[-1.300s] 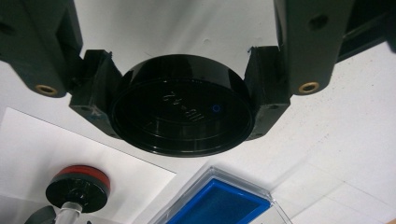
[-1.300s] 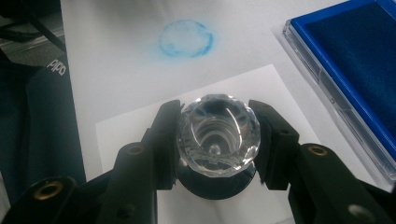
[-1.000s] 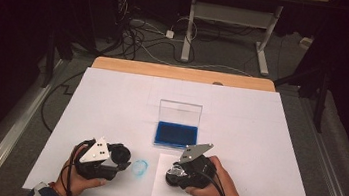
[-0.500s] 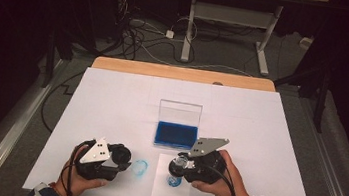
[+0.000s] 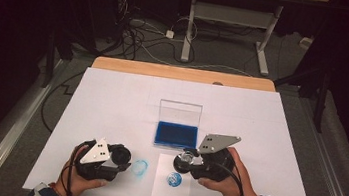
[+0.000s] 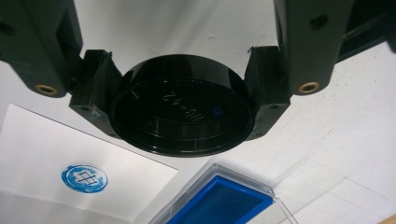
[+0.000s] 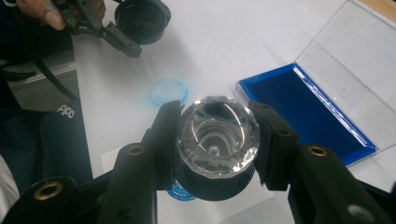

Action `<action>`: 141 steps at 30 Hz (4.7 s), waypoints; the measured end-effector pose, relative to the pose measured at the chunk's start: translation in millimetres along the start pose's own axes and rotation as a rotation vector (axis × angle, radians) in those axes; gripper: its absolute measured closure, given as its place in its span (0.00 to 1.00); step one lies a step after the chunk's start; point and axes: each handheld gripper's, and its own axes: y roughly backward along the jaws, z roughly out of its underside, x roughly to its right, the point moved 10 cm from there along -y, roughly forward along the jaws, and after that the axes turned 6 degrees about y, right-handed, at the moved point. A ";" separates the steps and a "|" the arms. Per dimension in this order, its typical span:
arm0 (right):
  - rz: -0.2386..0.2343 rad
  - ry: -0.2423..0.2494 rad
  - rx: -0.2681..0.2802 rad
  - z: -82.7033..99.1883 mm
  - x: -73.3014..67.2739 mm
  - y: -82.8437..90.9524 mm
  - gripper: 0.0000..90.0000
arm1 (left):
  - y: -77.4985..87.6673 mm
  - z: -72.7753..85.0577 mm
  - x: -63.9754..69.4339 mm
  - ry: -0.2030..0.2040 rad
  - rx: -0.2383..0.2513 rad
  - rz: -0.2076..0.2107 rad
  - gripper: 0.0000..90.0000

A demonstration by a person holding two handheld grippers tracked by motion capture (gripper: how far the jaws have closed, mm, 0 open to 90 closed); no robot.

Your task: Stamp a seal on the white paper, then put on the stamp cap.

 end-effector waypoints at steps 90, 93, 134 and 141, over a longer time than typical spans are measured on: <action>-0.030 -0.027 0.181 -47.7 -0.7 6.1 0.64 | -56.0 -58.0 54.5 -0.040 0.038 0.181 0.40; -0.042 -0.025 0.182 -49.2 -4.5 1.1 0.64 | -56.9 -59.8 56.8 -0.042 0.043 0.185 0.41; -0.112 -0.035 0.131 -41.6 -16.0 -25.6 0.64 | -57.1 -63.3 58.4 -0.052 0.040 0.151 0.41; -0.115 -0.027 0.105 -39.7 -19.2 -27.3 0.64 | -59.1 -61.6 61.3 -0.081 0.021 0.136 0.40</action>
